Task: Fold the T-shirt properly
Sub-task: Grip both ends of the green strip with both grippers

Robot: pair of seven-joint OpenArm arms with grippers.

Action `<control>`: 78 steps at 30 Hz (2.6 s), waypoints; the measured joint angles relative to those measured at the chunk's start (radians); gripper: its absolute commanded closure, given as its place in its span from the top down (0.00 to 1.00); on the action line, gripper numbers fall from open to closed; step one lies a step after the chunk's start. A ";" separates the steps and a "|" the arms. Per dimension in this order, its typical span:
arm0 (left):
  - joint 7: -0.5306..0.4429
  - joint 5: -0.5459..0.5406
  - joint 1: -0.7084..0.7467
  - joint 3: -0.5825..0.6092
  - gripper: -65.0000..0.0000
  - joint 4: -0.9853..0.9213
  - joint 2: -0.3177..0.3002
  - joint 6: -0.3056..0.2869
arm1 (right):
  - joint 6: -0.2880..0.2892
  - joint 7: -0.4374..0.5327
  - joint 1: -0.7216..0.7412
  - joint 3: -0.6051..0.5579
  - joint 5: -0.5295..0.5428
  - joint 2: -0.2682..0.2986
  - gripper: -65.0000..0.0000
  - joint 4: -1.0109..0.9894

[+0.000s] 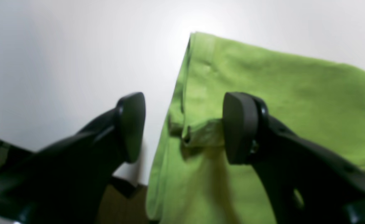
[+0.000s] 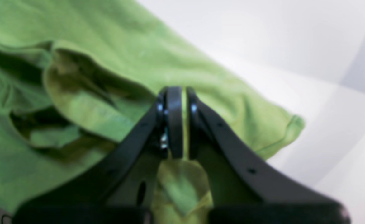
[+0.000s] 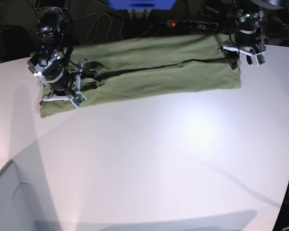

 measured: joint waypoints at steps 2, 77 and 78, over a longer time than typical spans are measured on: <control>0.002 0.001 -0.003 0.000 0.58 -0.037 0.000 0.000 | 0.000 0.002 0.007 0.000 -0.002 0.001 0.00 0.004; -0.045 -0.022 -0.049 0.050 0.15 -0.164 -0.057 -0.007 | -0.002 0.042 -0.048 -0.038 0.017 0.053 0.00 -0.123; -0.046 -0.022 -0.049 0.050 0.12 -0.164 -0.057 -0.008 | -0.001 0.039 -0.044 -0.038 0.017 0.053 0.00 -0.125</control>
